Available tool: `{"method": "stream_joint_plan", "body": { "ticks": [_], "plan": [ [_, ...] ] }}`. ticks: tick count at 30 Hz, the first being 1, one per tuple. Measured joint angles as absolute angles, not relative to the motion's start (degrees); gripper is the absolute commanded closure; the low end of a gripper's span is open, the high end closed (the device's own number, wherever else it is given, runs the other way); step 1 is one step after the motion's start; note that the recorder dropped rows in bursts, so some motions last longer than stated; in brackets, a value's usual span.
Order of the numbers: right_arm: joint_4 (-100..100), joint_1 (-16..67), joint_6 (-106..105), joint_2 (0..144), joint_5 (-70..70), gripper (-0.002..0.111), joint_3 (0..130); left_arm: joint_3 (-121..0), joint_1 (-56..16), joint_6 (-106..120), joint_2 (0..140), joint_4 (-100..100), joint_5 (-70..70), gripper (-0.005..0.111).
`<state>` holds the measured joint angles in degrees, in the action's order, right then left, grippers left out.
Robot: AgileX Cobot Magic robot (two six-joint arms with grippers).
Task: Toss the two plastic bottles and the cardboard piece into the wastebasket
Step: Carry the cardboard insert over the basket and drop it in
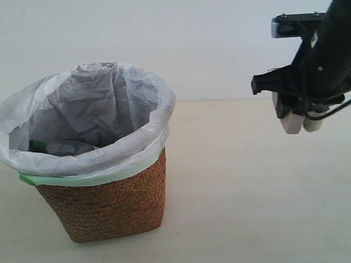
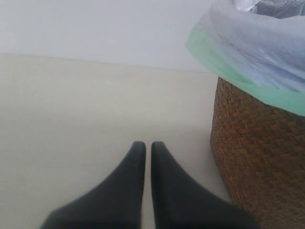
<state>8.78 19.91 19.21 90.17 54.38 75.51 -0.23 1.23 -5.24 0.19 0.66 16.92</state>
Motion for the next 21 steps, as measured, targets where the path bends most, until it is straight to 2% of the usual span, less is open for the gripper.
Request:
{"method": "stream_joint_plan", "body": {
  "ticks": [6,11,16,21],
  "plan": [
    [9.41,19.91,19.93,81.29,52.32,0.092,66.43,-0.23,1.23,-5.24,0.19,0.66,16.92,0.103],
    [3.49,19.91,18.05,79.96,48.35,0.092,63.85,-0.23,1.23,-5.24,0.19,0.66,16.92,0.103],
    [-20.68,19.91,1.33,79.96,41.56,0.092,63.64,-0.23,1.23,-5.24,0.19,0.66,16.92,0.103],
    [-46.56,19.99,-19.72,79.91,41.02,0.092,63.61,-0.23,1.23,-5.24,0.19,0.66,16.92,0.103]
  ]
}}
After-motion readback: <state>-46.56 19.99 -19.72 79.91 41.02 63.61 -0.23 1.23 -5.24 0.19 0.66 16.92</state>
